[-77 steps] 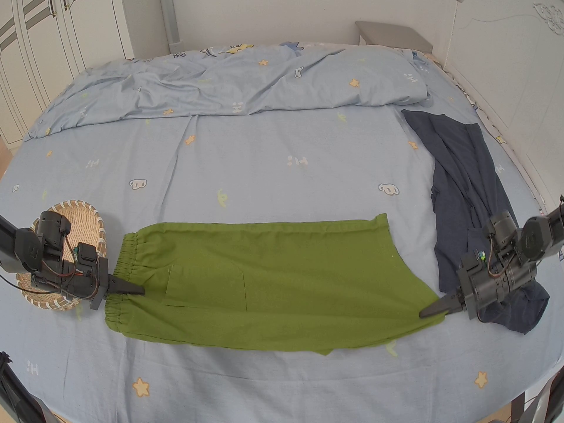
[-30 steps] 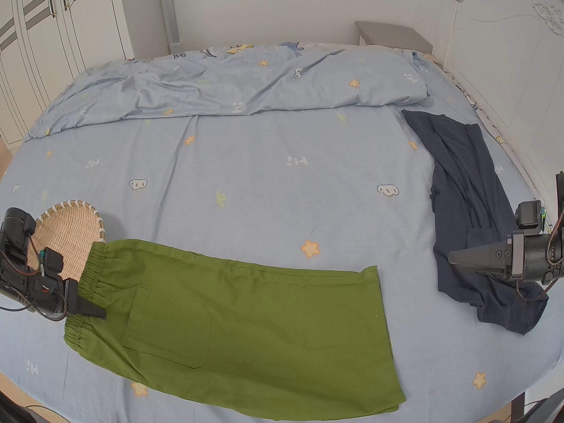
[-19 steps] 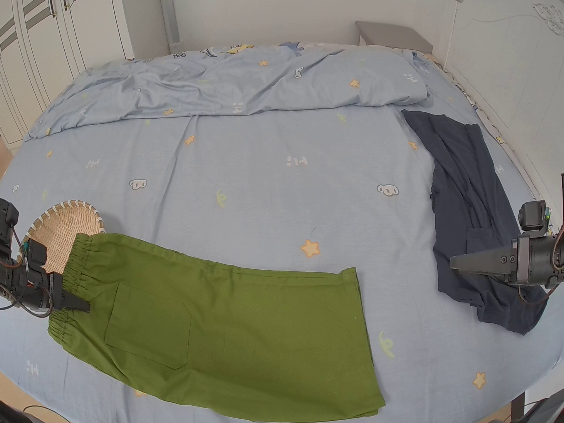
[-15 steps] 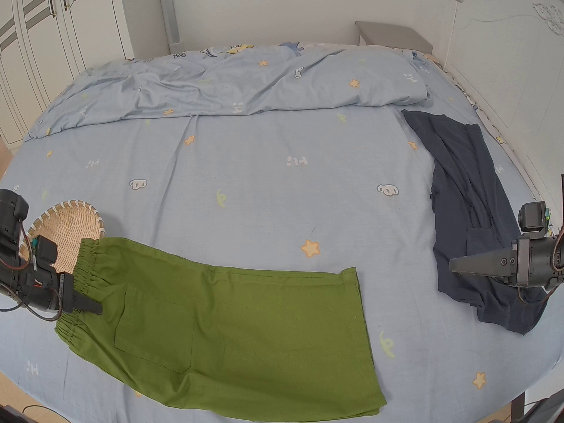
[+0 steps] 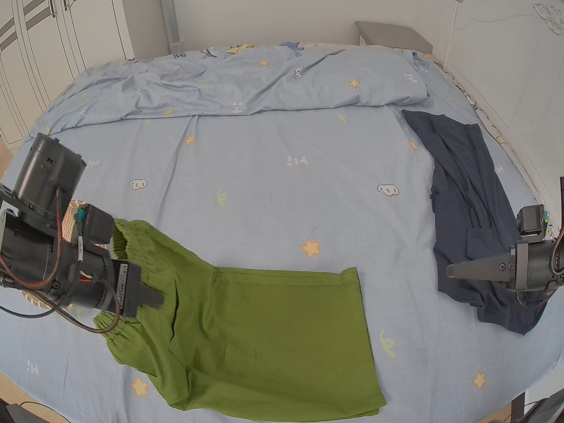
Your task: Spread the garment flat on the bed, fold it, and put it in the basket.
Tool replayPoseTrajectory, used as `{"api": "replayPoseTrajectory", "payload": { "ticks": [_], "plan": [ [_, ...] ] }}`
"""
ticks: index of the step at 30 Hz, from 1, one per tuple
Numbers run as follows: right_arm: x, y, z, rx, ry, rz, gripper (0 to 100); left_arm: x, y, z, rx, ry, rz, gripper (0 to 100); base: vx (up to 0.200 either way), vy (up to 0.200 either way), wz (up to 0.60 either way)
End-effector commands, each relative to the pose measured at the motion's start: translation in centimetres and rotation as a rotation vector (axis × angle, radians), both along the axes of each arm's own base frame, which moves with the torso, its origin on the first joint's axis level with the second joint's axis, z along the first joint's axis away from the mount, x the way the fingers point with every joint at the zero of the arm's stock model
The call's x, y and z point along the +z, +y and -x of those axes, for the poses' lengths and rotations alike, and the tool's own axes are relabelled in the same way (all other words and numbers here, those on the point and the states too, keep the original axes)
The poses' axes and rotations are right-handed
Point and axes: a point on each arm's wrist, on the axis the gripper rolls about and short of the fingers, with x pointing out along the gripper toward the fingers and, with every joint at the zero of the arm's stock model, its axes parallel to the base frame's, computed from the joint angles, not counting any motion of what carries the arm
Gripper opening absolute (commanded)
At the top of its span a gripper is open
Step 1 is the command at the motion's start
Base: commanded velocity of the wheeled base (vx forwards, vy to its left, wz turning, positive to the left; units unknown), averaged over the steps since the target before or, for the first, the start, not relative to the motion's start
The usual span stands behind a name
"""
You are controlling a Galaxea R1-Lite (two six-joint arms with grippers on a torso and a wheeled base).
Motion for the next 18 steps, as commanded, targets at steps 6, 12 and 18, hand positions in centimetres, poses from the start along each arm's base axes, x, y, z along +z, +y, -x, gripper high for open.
{"api": "replayPoseTrajectory", "payload": {
  "ticks": [6, 12, 18],
  "plan": [
    [-0.3, 0.2, -0.1, 0.006, 0.012, 0.003, 100, 0.9, -7.7, 1.0, -0.124, 0.001, 0.042, 0, 0.0, 0.0, 0.0],
    [-0.5, 0.2, -0.2, 0.006, 0.021, 0.004, 100, -0.5, -9.7, 0.9, -0.116, 0.04, 0.01, 0, 0.0, 0.0, 0.0],
    [-0.5, 0.4, -0.1, 0.015, 0.022, 0.008, 100, -1.9, -11.9, 0.6, -0.109, 0.052, 0.02, 0, 0.0, 0.0, 0.0]
  ]
}}
